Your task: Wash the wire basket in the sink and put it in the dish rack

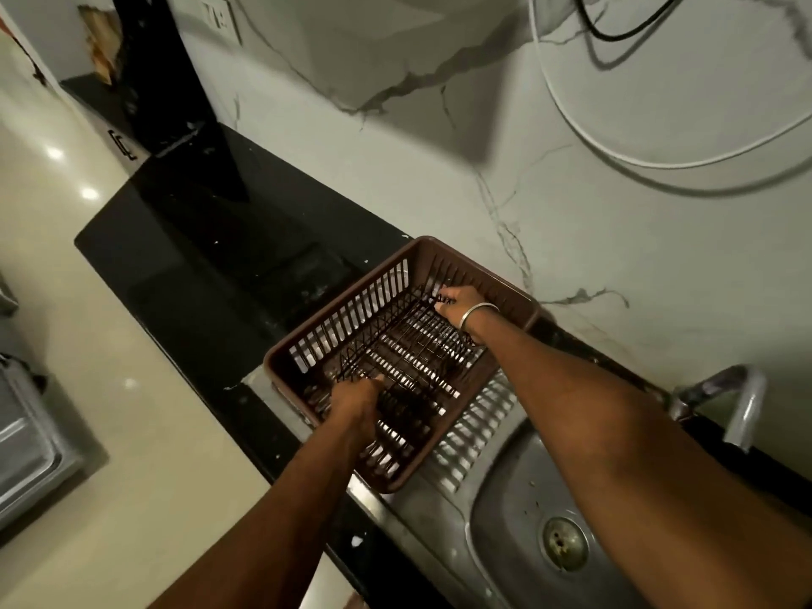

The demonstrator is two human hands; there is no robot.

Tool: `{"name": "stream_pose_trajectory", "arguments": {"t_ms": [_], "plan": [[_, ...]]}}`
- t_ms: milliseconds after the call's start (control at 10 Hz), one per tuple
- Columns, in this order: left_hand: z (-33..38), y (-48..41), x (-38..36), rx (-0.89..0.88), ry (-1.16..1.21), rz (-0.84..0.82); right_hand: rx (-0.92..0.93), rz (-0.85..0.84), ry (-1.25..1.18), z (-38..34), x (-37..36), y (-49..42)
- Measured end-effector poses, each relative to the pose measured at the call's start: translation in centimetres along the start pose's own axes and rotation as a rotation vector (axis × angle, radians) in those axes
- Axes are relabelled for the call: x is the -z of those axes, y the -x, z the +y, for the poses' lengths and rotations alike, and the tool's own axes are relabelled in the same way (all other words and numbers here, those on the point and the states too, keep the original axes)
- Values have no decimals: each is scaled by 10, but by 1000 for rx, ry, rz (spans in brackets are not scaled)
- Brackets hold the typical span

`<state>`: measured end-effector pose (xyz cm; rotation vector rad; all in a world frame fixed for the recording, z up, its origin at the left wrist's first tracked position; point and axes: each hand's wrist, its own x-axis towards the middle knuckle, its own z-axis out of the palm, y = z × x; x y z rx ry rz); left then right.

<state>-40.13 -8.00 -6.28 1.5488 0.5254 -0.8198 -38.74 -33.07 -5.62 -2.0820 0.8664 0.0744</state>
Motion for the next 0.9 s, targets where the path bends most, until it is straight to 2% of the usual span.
{"name": "stream_pose_trajectory", "arguments": {"t_ms": [300,600,700,800,900], "plan": [[-3,-5,-1,51,-20,-6,5,9,18,3,-4,-3],[2,0,4,-41,-66,20,-35,28,15,-4,-4,6],[6,-5,1,-183,-176,82,-37,85,-12,-10,-1,13],[15,-10,-4,-353,-413,150,-8,123,-32,-14,1,20],[26,-10,-15,-528,-584,134,40,171,-38,-17,5,32]]}}
